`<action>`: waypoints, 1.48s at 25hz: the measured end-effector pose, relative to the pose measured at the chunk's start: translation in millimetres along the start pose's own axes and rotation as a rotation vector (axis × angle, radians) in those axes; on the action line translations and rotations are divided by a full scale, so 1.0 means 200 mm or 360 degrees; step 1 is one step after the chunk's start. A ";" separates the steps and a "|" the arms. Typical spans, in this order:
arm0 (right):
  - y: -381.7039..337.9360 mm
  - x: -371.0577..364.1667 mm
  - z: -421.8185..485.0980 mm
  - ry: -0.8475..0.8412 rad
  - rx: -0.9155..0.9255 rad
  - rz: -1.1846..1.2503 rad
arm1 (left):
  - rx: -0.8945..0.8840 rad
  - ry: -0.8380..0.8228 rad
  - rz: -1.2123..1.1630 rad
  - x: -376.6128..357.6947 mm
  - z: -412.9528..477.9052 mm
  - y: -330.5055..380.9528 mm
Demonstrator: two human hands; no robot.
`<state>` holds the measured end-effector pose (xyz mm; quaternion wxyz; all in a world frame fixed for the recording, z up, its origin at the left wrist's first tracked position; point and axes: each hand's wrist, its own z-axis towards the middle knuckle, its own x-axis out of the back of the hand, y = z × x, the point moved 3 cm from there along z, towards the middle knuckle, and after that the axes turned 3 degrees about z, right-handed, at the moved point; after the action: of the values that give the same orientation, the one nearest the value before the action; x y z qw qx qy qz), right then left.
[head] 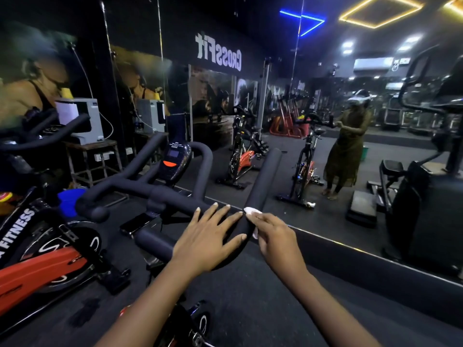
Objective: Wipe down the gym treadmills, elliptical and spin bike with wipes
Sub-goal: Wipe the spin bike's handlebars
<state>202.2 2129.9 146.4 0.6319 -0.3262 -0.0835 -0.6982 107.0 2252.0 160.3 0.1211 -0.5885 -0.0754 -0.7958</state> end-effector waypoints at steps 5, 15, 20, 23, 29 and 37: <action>0.23 0.18 0.42 0.0243 -0.0088 -0.0039 | 0.0010 0.0058 0.0014 0.00 0.00 0.00; 0.20 0.01 0.41 -0.0105 0.0032 -0.0445 | 0.0020 0.0058 0.0025 0.00 0.00 -0.01; 0.20 0.16 0.42 0.0083 0.0080 -0.0072 | 0.0002 0.0046 0.0030 0.00 0.00 0.00; 0.35 0.27 0.72 0.0159 -0.0128 -0.0195 | 0.0001 0.0045 0.0033 0.00 0.00 -0.01; 0.59 0.17 0.82 -0.0031 -0.0548 0.0023 | 0.0008 0.0038 0.0027 0.00 0.00 -0.01; 0.43 -0.03 0.45 0.0812 -0.1264 0.0841 | 0.0020 0.0044 0.0032 0.00 0.00 0.00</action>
<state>313.8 2166.7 186.2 0.6142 -0.3698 0.4279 -0.5503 107.0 2251.8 161.1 0.1339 -0.5773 -0.0729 -0.8022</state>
